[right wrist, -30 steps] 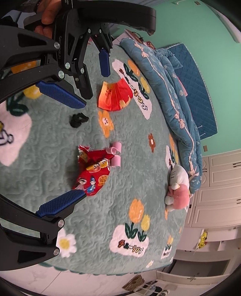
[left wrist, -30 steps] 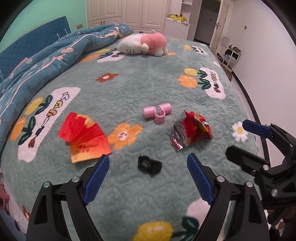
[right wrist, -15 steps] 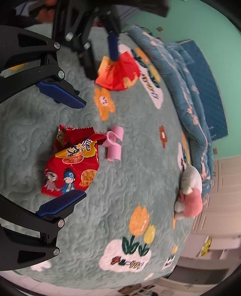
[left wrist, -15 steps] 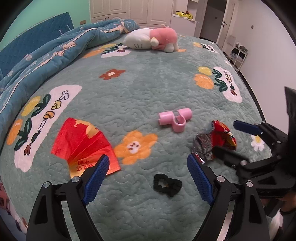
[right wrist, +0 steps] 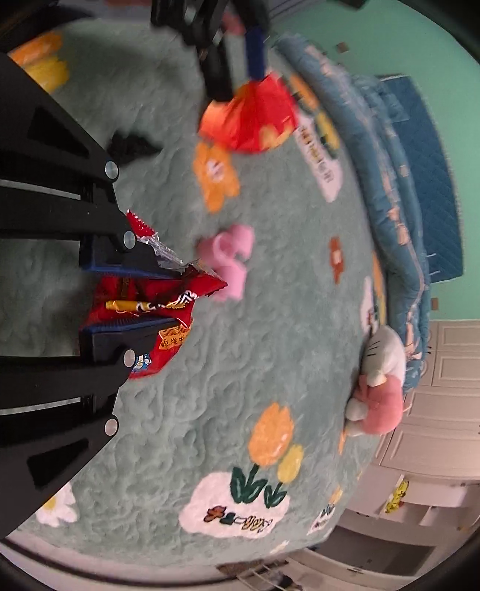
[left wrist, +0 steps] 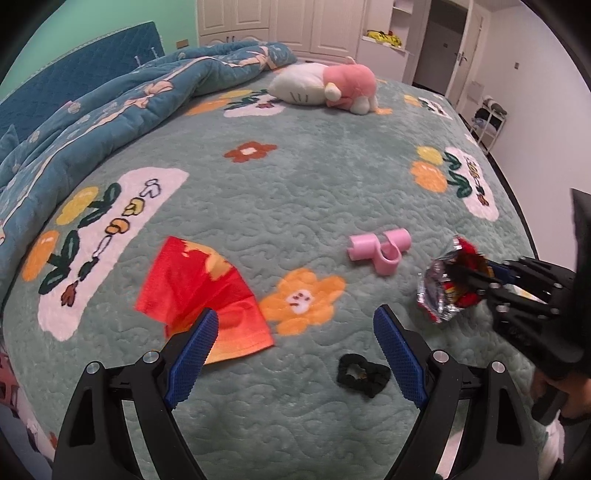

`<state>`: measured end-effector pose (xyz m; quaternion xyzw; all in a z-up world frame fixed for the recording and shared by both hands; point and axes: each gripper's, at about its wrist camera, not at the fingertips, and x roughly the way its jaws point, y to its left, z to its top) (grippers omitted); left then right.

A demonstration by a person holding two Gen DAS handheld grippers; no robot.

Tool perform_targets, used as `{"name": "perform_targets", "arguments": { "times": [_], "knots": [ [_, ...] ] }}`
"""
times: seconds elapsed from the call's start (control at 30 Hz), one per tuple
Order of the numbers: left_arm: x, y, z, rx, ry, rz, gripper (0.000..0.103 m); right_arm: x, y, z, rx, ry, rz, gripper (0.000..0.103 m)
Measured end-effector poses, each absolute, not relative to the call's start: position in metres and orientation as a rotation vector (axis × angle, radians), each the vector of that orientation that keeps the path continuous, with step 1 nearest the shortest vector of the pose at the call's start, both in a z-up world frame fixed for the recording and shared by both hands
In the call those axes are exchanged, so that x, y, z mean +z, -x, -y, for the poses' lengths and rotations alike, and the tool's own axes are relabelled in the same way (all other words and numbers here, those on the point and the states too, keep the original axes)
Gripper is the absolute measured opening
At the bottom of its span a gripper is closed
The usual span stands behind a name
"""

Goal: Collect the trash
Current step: 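Close the right tool on the red snack bag, then close the left tool on the red paper packet while the right holds the bag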

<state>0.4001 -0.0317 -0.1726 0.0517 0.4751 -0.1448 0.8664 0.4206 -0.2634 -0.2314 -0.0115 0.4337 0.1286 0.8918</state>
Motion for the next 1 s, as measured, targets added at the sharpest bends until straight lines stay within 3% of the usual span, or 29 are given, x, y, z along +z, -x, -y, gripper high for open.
{"name": "perform_targets", "arguments": {
  "times": [0.27,0.7,0.9,1.0],
  "knots": [
    [-0.181,-0.427,0.0,-0.241,-0.08,-1.003,0.085,-0.201,-0.425,0.223,0.367,0.049,-0.82,0.019],
    [-0.243,-0.469,-0.025,-0.197,-0.024,-1.101,0.085,-0.209,-0.438,0.199,0.414,0.025,-0.828,0.019],
    [-0.251,-0.467,-0.037,-0.165,-0.012,-1.092,0.067,-0.213,-0.436,0.2,0.424,0.012,-0.834,0.019],
    [-0.252,-0.469,-0.046,-0.143,0.013,-1.086,0.048,-0.214,-0.434,0.198,0.432,0.011,-0.834,0.019]
  ]
}}
